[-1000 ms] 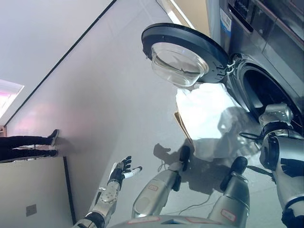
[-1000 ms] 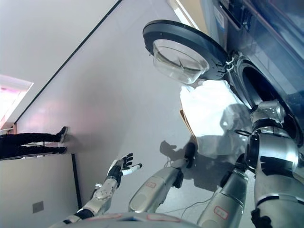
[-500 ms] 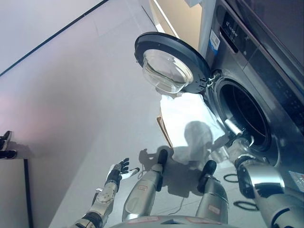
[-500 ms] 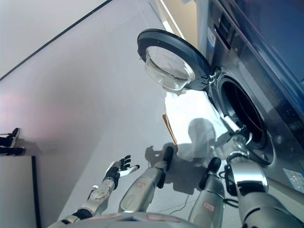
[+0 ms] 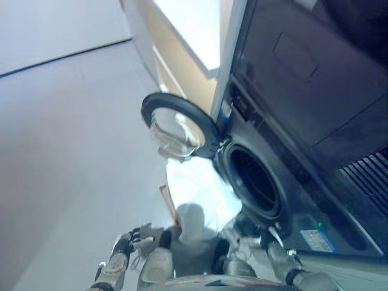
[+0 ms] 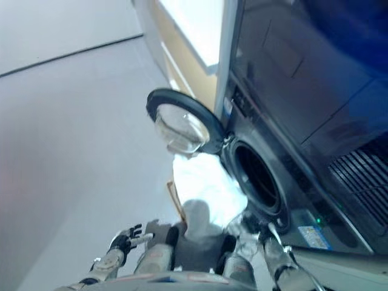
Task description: Put the clothes in the basket into the washing machine.
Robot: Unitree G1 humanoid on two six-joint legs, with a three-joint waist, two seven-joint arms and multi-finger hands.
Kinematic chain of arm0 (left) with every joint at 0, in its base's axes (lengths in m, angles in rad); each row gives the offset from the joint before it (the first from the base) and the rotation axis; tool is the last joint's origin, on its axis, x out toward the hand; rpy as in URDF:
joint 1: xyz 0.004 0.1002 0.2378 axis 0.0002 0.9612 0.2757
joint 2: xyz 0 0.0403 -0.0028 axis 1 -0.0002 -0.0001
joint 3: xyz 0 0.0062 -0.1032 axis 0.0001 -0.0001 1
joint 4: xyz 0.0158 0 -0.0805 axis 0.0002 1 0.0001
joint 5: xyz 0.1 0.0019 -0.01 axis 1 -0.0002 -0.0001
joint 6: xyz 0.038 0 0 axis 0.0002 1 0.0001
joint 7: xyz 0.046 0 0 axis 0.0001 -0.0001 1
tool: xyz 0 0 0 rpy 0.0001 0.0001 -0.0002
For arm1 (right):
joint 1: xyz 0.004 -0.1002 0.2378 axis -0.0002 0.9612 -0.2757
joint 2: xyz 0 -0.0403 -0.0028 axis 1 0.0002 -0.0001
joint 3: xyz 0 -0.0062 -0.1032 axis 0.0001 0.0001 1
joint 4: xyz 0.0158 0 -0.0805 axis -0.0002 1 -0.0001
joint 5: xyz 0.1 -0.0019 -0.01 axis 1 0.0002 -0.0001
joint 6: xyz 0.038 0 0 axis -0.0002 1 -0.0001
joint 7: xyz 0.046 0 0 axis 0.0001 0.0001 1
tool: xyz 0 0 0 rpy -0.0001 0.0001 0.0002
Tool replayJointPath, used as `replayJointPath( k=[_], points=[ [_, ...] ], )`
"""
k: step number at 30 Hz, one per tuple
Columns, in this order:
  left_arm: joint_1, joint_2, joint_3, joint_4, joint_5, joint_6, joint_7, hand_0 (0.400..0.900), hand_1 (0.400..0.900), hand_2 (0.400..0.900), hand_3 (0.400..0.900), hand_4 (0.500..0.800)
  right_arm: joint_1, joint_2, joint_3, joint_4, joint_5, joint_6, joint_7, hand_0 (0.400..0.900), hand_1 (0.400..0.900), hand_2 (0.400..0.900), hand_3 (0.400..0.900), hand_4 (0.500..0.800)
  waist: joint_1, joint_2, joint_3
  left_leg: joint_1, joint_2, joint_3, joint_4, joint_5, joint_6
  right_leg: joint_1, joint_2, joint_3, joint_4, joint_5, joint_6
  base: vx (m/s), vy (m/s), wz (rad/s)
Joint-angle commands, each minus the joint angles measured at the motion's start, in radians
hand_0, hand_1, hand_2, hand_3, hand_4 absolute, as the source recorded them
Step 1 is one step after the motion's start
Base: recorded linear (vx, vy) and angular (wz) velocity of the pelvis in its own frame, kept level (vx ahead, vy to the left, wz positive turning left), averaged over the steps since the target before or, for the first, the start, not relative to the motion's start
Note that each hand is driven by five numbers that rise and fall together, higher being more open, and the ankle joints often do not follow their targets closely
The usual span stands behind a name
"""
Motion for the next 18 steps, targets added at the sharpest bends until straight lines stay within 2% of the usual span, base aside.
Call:
replayJointPath(
  k=[1, 5, 10, 18],
  points=[
    [0.011, 0.000, 0.035, 0.048, 0.071, -0.012, -0.004, 0.900, 0.900, 0.900, 0.900, 0.800, 0.038, -0.007, 0.005, -0.010, -0.085, 0.004, -0.011, 0.900, 0.900, 0.900, 0.900, 0.800, -0.012, 0.017, -0.043, -0.018, 0.016, -0.007, -0.123, 0.126, -0.034, 0.057, -0.005, 0.021, 0.051, -0.059, 0.041, 0.04, -0.009, -0.18],
    [0.023, -0.015, 0.039, 0.075, 0.093, 0.005, -0.026, 0.900, 0.900, 0.900, 0.900, 0.800, 0.111, 0.010, -0.039, 0.032, -0.061, 0.018, 0.025, 0.900, 0.900, 0.900, 0.900, 0.800, -0.033, 0.009, -0.078, 0.040, 0.033, 0.008, -0.157, 0.126, -0.035, 0.087, -0.001, 0.029, 0.054, -0.063, 0.042, 0.05, 0.007, -0.15],
    [0.034, -0.031, 0.016, 0.093, 0.142, 0.018, -0.062, 0.900, 0.900, 0.900, 0.900, 0.800, 0.157, 0.008, -0.124, 0.100, -0.014, 0.042, 0.060, 0.900, 0.900, 0.900, 0.900, 0.800, -0.053, 0.013, -0.108, 0.091, 0.031, 0.027, -0.153, 0.099, -0.022, 0.133, -0.005, 0.042, 0.064, -0.076, 0.045, 0.07, 0.008, -0.10],
    [0.048, -0.035, -0.001, 0.082, 0.163, 0.018, -0.074, 0.900, 0.900, 0.900, 0.900, 0.800, 0.176, -0.006, -0.135, 0.098, -0.016, 0.043, 0.077, 0.900, 0.900, 0.900, 0.900, 0.800, -0.066, 0.019, -0.139, 0.131, 0.028, 0.033, -0.159, 0.080, -0.015, 0.167, -0.010, 0.046, 0.060, -0.083, 0.049, 0.02, 0.003, 0.01]
  ],
)
